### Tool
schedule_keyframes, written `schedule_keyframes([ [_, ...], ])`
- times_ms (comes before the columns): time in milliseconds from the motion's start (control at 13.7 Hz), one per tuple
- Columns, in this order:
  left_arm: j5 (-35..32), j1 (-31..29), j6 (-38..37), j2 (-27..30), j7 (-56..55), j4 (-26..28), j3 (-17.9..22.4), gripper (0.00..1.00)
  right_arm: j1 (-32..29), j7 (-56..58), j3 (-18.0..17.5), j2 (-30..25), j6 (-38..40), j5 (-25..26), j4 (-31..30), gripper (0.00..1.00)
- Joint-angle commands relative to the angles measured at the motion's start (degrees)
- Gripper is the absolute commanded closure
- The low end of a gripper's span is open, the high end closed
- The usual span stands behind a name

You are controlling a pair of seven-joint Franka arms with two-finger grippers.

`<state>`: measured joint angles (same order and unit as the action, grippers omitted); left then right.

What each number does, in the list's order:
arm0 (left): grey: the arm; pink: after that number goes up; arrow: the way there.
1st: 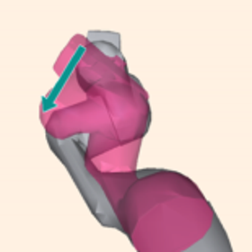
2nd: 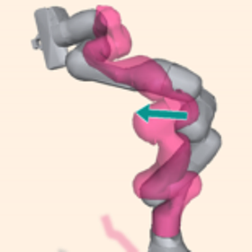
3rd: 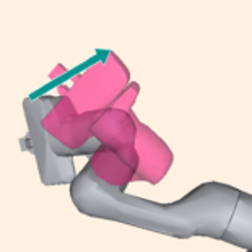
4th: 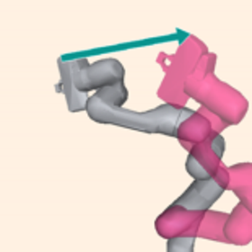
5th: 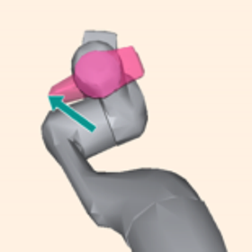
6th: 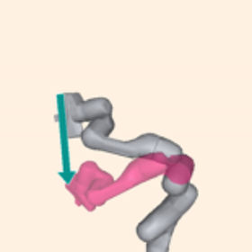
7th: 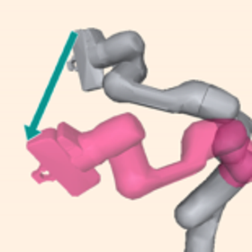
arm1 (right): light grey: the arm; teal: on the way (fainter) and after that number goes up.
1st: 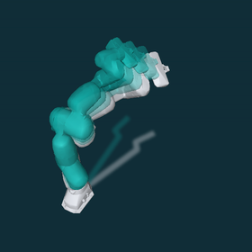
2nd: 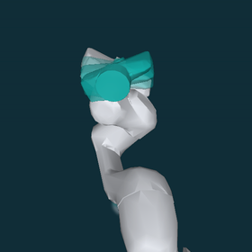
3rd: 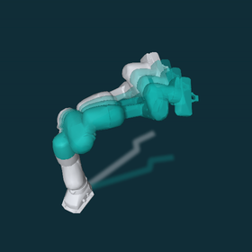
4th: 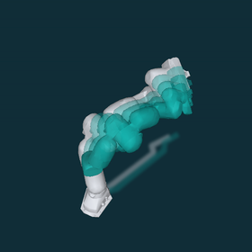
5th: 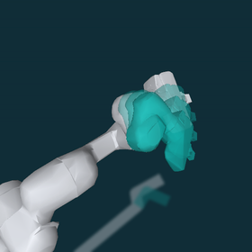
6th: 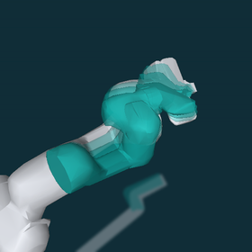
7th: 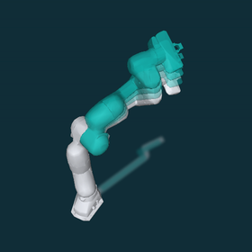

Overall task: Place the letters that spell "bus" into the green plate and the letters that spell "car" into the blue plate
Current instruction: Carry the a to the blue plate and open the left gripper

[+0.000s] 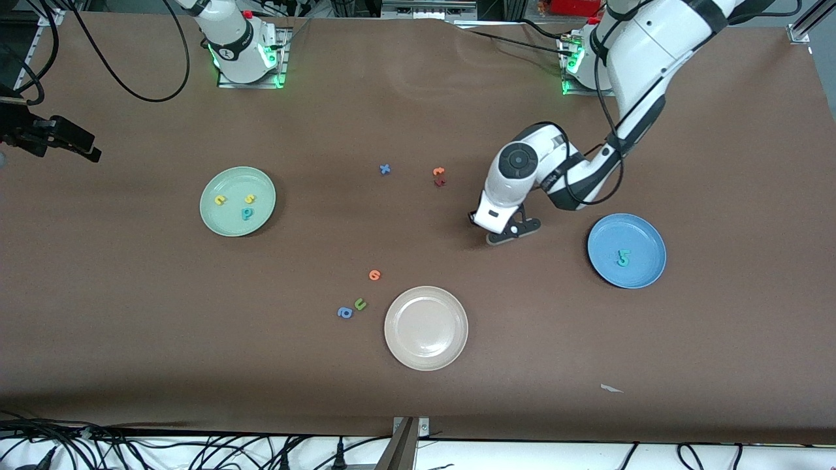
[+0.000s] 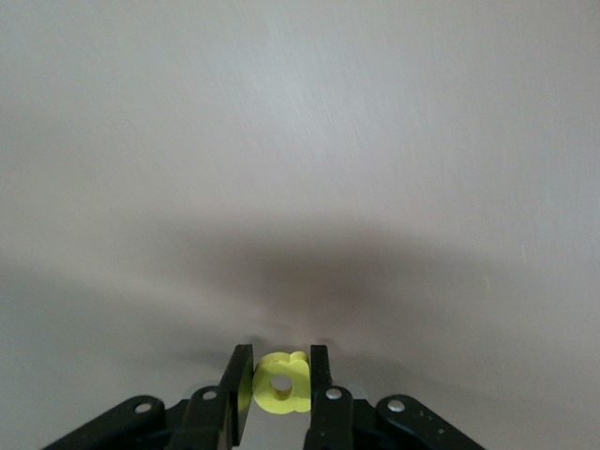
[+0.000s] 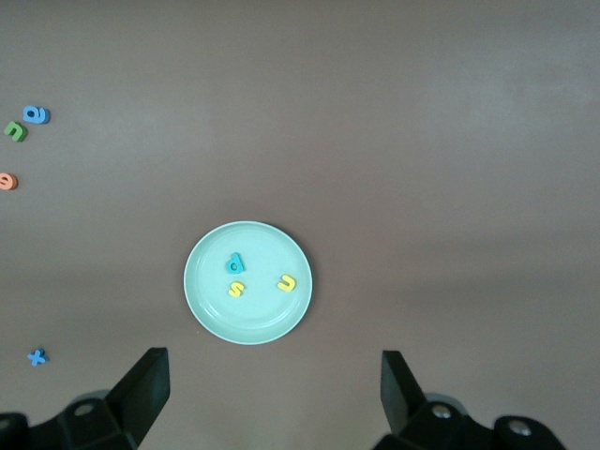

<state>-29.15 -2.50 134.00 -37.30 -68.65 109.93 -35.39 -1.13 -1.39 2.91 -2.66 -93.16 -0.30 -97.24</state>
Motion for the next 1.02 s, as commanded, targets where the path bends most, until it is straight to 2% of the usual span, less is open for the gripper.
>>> schedule_keyframes([
  [0,-0.6,-4.4,-6.1,0.0,8.8,-4.4,-0.6,0.81,0.0,0.9,-0.3,0.2,1.8,0.0,1.1,0.0],
  [438,-0.6,-17.4,-16.7,0.9,32.7,-9.0,-1.3,0.81,1.0,1.0,-0.3,0.3,1.5,-0.1,1.2,0.0],
  [730,-1.1,-22.5,-17.2,0.5,45.0,-8.9,-0.3,0.78,1.8,1.0,-0.3,0.5,1.2,0.1,1.3,0.0],
  [803,-1.2,-23.7,-17.2,0.4,47.6,-8.9,-0.1,0.54,1.8,1.0,-0.3,0.5,1.2,0.1,1.3,0.0],
  [876,-1.3,-24.2,-17.3,0.4,48.6,-8.8,-0.1,0.01,1.8,1.0,-0.3,0.6,1.2,0.0,1.3,0.0],
  [949,-1.3,-24.3,-17.5,0.6,48.2,-8.9,-0.1,0.0,1.9,1.0,-0.3,0.6,1.2,0.0,1.3,0.0],
])
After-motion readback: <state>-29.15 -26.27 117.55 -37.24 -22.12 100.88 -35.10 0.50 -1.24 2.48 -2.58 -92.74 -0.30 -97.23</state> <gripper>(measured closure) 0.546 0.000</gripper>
